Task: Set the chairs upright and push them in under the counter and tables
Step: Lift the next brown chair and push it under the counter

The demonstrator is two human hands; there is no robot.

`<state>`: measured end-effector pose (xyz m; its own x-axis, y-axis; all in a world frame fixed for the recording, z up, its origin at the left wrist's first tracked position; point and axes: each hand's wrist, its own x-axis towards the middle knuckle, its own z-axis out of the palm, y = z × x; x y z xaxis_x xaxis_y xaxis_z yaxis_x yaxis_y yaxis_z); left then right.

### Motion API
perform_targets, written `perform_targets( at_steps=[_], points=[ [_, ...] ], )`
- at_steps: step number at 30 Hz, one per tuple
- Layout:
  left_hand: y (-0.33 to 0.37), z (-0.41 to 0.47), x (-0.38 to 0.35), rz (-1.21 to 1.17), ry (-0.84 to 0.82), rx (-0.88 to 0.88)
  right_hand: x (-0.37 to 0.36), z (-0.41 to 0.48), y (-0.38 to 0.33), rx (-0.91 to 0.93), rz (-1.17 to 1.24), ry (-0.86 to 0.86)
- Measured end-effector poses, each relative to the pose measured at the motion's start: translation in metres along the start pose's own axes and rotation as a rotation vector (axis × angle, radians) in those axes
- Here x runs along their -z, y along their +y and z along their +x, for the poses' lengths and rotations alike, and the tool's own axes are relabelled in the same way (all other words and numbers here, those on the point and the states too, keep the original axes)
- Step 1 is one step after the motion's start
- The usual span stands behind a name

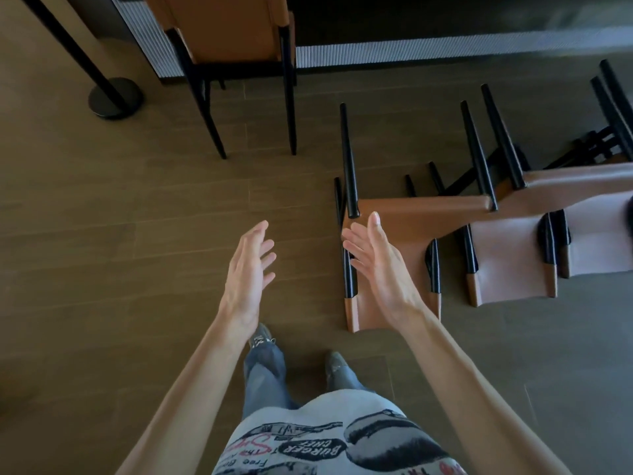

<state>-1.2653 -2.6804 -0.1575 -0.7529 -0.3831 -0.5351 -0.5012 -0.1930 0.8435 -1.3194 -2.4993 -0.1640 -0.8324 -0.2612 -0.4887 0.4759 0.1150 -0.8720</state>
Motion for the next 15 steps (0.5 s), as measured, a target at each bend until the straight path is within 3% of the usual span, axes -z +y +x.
perform_targets(
  at_steps=[8,15],
  points=[
    [-0.032,-0.059,-0.076,0.01,-0.011,0.026,0.096,-0.058,0.03,-0.025,0.015,0.027],
    [-0.06,-0.107,-0.107,0.063,-0.039,0.015,0.13,-0.1,0.059,-0.044,0.055,0.026]
  ],
)
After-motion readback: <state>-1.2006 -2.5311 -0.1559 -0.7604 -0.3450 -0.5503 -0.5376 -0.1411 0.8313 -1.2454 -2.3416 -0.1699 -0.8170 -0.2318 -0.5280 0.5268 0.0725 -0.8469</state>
